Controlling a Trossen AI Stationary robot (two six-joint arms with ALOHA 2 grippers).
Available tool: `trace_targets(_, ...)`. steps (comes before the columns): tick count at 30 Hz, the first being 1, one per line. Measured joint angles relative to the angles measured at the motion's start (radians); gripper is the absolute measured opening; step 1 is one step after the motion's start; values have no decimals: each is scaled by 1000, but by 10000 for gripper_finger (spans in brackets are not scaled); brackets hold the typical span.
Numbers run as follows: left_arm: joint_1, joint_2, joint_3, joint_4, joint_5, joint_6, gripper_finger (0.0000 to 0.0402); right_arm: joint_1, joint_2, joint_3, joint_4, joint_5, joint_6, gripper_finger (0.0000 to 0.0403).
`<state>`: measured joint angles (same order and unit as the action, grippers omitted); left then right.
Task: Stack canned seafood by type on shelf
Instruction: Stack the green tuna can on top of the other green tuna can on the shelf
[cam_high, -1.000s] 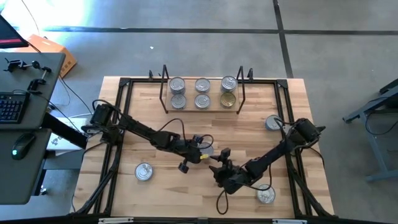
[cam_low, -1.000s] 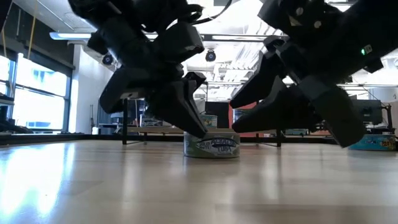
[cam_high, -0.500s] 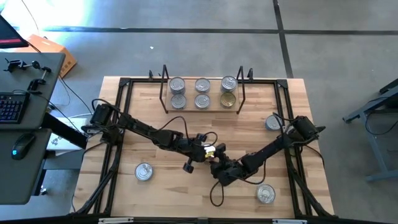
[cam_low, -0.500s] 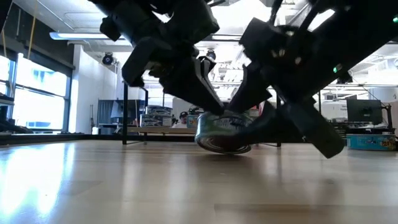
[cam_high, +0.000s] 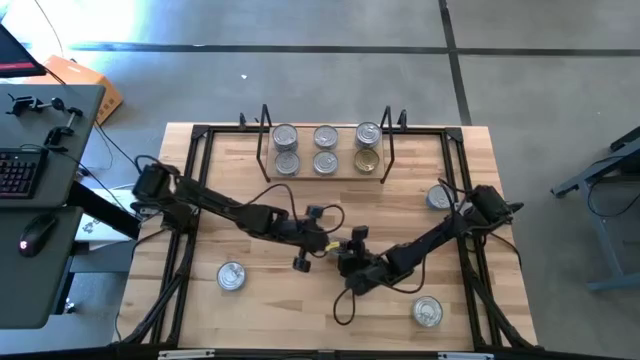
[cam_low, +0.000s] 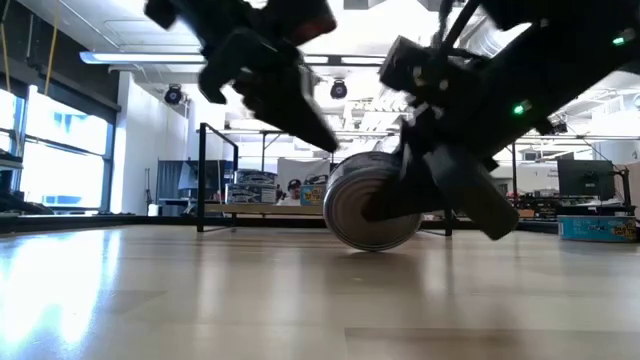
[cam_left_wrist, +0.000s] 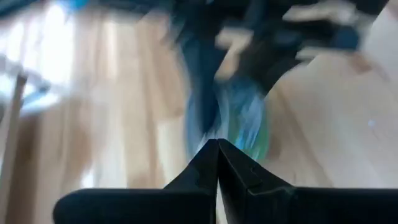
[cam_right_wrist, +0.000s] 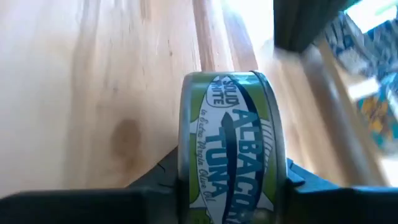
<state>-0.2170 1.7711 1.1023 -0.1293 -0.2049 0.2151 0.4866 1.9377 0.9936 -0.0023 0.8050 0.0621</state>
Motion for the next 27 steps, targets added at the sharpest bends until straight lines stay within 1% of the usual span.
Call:
trace_targets(2, -4, -27, -1, -92, -38, -66, 1, 13, -3, 0, -13, 9, 112, 113)
trace_targets(5, -22, -42, -53, -145, -84, -156, 1, 34, -20, 0, -54, 13, 210, 113)
trace_targets(8, -57, -42, -129, -84, -117, -220, 1, 39, -63, 0, -109, 69, 284, 113)
trace_targets(11, -87, -42, -212, 45, -122, -282, 1, -11, -119, 0, -174, 105, 323, 113)
trace_targets(13, -108, -42, -262, 149, -128, -312, 1, -61, -152, 4, -215, 103, 300, 113)
trace_targets(15, -128, -42, -304, 276, -140, -316, 1, -117, -182, 42, -301, 100, 261, 113)
trace_targets(19, -147, -37, -396, 601, -162, -322, 0, -251, -198, 180, -534, 83, 170, 113)
trace_targets(21, -151, -37, -431, 717, -168, -294, 0, -328, -197, 238, -617, 41, 107, 113)
trace_targets(23, -152, -37, -452, 798, -167, -281, 0, -401, -197, 281, -677, 6, 48, 113)
trace_targets(25, -152, -37, -467, 844, -166, -286, 0, -459, -197, 306, -743, 5, -11, 113)
trace_targets(27, -154, -37, -472, 850, -166, -290, 0, -515, -197, 314, -761, -6, -75, 113)
